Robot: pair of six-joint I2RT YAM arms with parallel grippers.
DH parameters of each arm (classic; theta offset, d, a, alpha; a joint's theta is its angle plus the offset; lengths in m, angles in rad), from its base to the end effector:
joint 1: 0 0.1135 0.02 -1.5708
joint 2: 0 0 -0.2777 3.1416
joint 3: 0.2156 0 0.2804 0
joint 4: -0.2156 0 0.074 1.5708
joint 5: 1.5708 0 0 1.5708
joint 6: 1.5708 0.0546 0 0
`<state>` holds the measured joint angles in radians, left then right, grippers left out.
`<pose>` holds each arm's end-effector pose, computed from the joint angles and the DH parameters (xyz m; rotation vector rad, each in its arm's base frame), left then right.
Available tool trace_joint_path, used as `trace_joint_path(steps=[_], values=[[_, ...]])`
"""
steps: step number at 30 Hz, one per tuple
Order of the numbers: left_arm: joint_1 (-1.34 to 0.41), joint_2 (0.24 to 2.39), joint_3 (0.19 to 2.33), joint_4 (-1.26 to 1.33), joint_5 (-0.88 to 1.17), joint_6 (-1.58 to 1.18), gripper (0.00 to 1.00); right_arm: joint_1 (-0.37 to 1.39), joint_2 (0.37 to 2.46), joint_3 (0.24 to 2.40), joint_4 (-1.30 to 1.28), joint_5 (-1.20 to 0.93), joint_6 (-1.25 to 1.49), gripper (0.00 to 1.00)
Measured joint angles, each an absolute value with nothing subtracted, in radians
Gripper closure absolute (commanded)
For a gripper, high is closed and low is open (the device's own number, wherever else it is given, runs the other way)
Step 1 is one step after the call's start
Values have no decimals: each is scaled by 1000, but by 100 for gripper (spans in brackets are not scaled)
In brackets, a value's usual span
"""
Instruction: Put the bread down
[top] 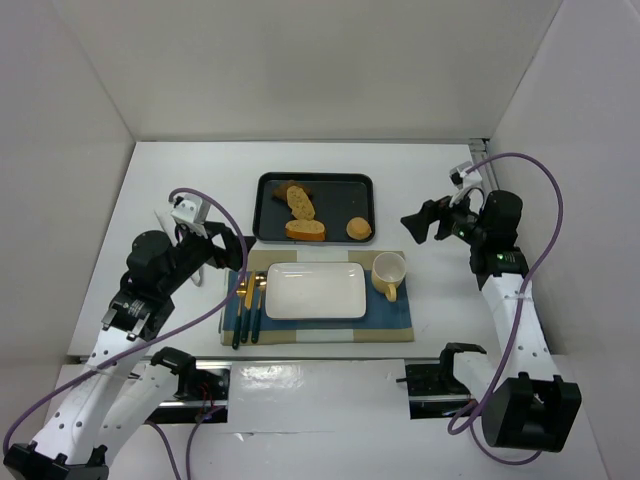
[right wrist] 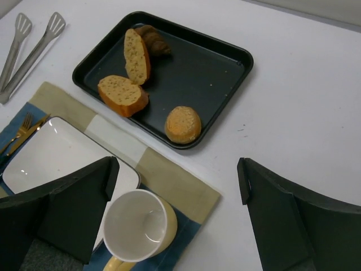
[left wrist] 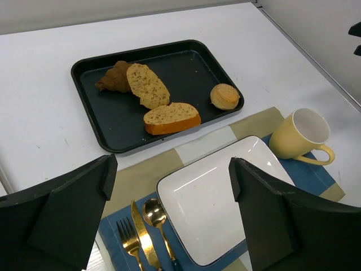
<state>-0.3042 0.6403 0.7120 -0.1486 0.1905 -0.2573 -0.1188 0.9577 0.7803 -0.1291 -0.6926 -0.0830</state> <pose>0.1815 -0.0678 0.3491 0.1871 1.6685 -0.5826 0.2534 0.0049 0.3163 -0.4369 1.7815 0.5058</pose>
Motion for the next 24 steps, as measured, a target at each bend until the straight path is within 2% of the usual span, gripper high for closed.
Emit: trace_joint_path(steps=[9,17,18,19,20,22,23,24], values=[[-304,640,712,-149,207,-257,0,-119,890,778,-151,-736,-182,0],[-304,652,712,-149,211,-257,0,-119,941,779,-184,-757,-225,0],[-304,652,712,-149,212,-257,0,-119,950,780,-191,-764,-226,12],[-304,652,712,-149,215,-257,0,-119,958,780,-197,-775,-228,48],[-304,653,712,-149,217,-257,0,-119,963,781,-202,-781,-234,99],[-304,656,712,-149,225,-257,0,-119,968,781,-207,-789,-224,100],[-304,657,712,-149,228,-257,0,-119,968,781,-208,-792,-222,91],[-304,659,712,-149,231,-257,0,-119,968,781,-208,-799,-219,48]])
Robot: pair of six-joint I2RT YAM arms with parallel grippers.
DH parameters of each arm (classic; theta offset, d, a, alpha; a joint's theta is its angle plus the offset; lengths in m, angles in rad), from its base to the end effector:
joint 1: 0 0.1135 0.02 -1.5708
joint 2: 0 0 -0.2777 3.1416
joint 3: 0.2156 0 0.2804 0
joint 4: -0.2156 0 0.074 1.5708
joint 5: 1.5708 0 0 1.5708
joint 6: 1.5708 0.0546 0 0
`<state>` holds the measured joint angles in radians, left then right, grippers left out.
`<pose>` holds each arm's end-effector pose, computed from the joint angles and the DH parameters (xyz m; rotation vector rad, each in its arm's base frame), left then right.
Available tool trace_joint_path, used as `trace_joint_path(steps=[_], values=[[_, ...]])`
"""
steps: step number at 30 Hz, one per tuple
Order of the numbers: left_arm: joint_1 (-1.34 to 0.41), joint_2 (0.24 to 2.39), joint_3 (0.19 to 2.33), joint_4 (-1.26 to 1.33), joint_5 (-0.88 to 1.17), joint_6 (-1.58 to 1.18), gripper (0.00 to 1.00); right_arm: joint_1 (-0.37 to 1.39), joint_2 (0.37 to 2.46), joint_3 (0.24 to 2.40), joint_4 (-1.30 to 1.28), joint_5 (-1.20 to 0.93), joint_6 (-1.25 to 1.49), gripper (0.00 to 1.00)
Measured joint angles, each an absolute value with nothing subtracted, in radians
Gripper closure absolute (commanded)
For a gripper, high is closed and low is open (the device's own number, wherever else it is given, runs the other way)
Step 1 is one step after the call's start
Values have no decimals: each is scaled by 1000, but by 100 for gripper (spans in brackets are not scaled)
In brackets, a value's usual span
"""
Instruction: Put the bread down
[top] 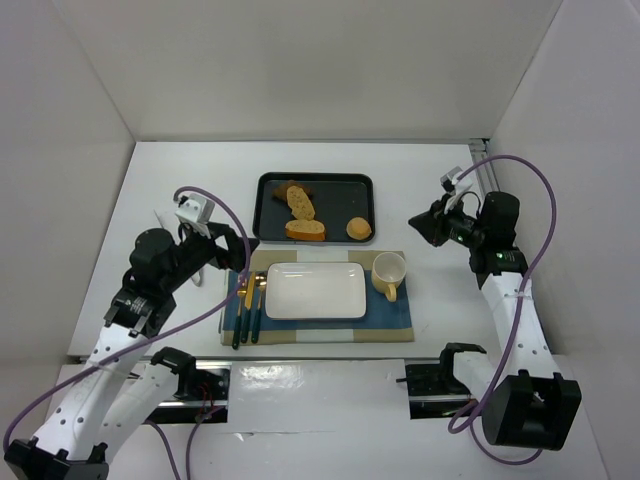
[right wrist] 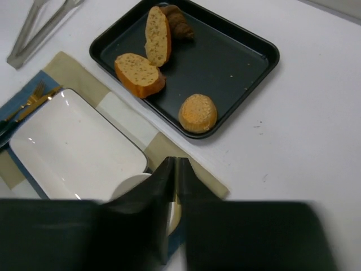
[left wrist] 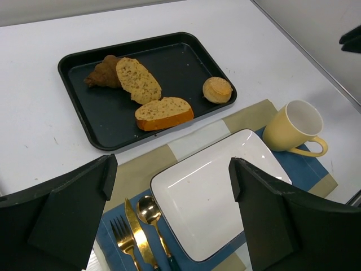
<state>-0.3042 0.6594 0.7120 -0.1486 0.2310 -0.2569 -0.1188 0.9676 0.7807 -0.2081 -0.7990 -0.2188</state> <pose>0.1846 -0.0711 0.3457 0.2183 1.6873 -0.6142 0.2491 0.0097 0.3071 -0.5986 1.7807 0.5502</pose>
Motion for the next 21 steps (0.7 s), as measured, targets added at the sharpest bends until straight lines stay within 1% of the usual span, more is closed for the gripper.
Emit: trace_joint_path(steps=[1,2,3,5,6,7,8,9,10,11,13,14,15,16,18,20,21], values=[[-304,660,712,-149,233,-257,0,-119,968,781,-209,-806,-210,15],[-304,661,712,-149,234,-257,0,-119,967,781,-210,-816,-212,50],[-304,661,712,-149,235,-257,0,-119,967,781,-206,-828,-226,100],[-304,661,712,-149,240,-257,1,-119,965,782,-208,-845,-223,100],[-304,664,712,-148,242,-257,4,-119,965,782,-210,-848,-223,49],[-304,665,712,-148,244,-257,15,-119,965,782,-211,-850,-218,1],[-304,669,712,-149,244,-259,24,-119,965,782,-211,-852,-218,0],[-304,674,712,-148,241,-256,36,-118,965,782,-210,-860,-218,0],[-304,680,712,-149,230,-258,87,-118,965,782,-206,-872,-220,0],[-304,692,712,-150,205,-266,100,-117,964,782,-203,-880,-221,0],[-304,728,714,-157,131,-271,100,-95,973,784,-199,-875,-213,0],[-305,757,719,-168,68,-280,97,-75,987,794,-201,-866,-206,0],[-304,798,727,-183,4,-294,81,-49,1011,812,-202,-852,-200,0],[-304,836,738,-197,-51,-297,59,-22,1040,835,-202,-831,-192,0],[-303,947,768,-225,-170,-328,24,32,1099,874,-195,-762,-158,0],[-297,1041,792,-264,-255,-358,15,81,1122,875,-190,-671,-125,0],[-292,1090,804,-281,-294,-374,13,101,1123,871,-194,-640,-118,0]])
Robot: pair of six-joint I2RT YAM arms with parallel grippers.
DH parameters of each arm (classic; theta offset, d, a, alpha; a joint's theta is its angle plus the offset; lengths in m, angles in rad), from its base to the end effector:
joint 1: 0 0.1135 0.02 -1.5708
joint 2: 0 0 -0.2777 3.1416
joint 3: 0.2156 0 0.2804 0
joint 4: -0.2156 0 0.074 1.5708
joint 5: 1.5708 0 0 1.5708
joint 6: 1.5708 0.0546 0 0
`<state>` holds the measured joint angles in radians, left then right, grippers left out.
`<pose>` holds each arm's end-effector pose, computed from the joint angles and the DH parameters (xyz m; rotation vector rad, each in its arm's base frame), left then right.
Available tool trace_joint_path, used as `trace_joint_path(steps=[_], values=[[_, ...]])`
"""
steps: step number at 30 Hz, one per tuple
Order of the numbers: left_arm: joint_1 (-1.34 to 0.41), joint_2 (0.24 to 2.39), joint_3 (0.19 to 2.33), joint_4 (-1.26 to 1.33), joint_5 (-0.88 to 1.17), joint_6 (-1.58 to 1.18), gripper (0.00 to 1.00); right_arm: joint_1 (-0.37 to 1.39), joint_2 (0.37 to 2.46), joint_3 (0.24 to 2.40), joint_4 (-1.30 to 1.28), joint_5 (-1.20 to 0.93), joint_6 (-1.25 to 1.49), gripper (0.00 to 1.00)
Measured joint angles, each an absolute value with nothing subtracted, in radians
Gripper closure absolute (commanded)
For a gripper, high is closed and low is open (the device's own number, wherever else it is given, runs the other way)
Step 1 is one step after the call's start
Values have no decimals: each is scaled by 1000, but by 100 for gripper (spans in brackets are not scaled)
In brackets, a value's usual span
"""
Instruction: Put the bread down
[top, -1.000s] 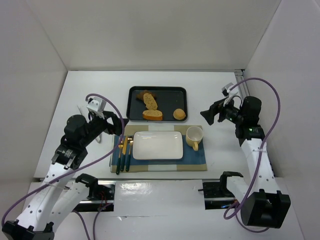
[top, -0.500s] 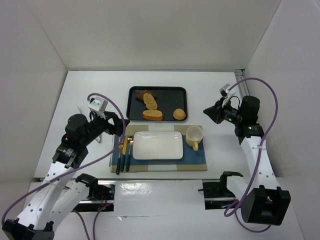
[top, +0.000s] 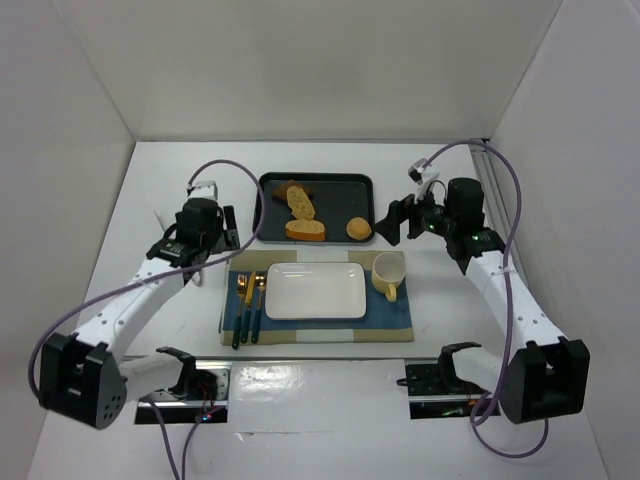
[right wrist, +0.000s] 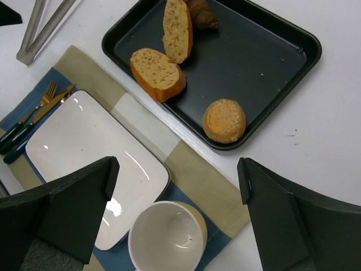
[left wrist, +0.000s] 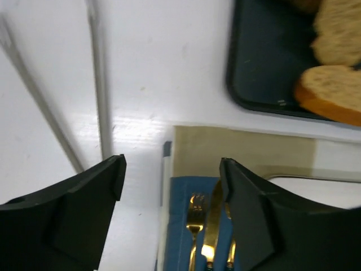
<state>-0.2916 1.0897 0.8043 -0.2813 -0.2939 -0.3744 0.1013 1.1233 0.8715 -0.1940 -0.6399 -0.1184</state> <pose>0.2706 -0.0647 0.2723 -0.2580 2.0957 -0.0833 0.2816 0.0614 0.3029 -0.6138 1.8788 0.6306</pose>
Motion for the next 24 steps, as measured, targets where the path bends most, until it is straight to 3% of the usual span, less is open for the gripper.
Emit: trace_joint_path(steps=[10,24], values=[[-112,1294,875,-404,-418,-496,0,158,1061,878,-240,-629,-146,0],[54,1425,877,-426,-281,-524,0,158,1050,878,-277,-654,-180,0]])
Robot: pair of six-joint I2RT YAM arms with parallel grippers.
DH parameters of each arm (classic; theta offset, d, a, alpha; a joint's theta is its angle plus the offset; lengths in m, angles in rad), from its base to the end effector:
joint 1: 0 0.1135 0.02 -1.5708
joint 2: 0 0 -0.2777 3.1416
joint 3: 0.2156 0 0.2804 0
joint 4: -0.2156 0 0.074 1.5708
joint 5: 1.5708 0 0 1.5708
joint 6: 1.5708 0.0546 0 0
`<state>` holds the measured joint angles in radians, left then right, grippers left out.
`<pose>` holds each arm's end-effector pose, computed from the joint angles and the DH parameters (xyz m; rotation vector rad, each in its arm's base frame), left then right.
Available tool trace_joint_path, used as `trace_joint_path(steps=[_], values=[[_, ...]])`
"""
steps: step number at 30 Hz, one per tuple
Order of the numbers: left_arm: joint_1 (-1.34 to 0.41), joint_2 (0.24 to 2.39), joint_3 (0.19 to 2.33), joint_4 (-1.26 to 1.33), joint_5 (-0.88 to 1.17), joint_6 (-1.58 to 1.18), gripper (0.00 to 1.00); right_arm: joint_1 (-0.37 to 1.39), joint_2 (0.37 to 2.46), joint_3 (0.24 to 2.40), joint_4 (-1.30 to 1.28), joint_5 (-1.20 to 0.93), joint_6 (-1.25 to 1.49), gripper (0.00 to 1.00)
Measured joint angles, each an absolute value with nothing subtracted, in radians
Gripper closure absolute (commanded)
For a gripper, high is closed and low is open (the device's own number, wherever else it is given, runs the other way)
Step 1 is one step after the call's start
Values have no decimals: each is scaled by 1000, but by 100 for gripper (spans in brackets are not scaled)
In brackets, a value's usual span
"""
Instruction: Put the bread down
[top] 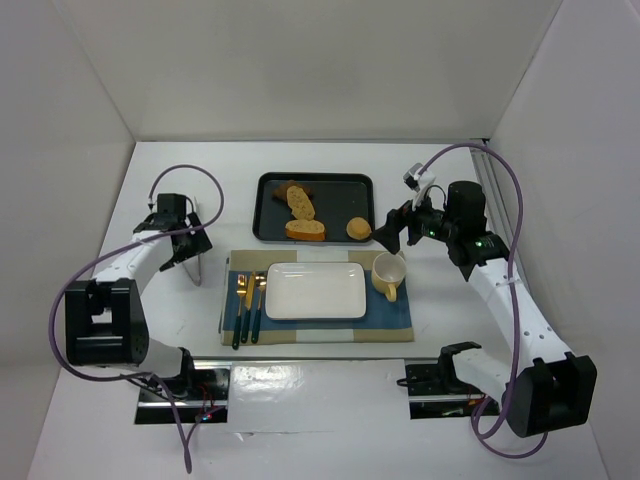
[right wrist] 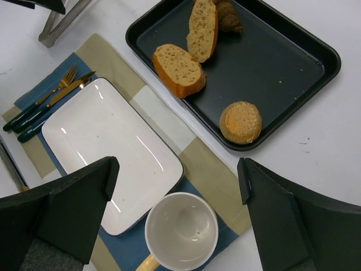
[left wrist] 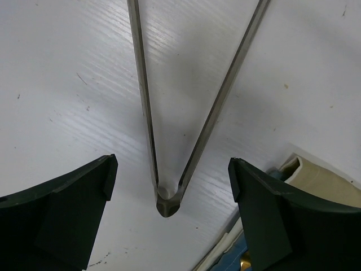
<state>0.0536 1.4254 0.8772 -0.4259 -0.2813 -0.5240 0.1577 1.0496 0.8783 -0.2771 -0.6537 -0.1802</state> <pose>0.3146 0.0321 0.1921 -0.8145 2.3602 0.1647 0.2591 0.0748 0.3159 -0.7311 1.8363 0.6416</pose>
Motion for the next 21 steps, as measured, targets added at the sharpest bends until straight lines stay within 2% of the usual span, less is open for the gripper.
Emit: trace_joint_path(steps=[18,21], values=[[112,1616,974,-426,-227,-463,0,158,1044,878,-279,-678,-181,0],[112,1630,979,-426,-226,-445,3,158,1038,878,-279,-678,-181,0]])
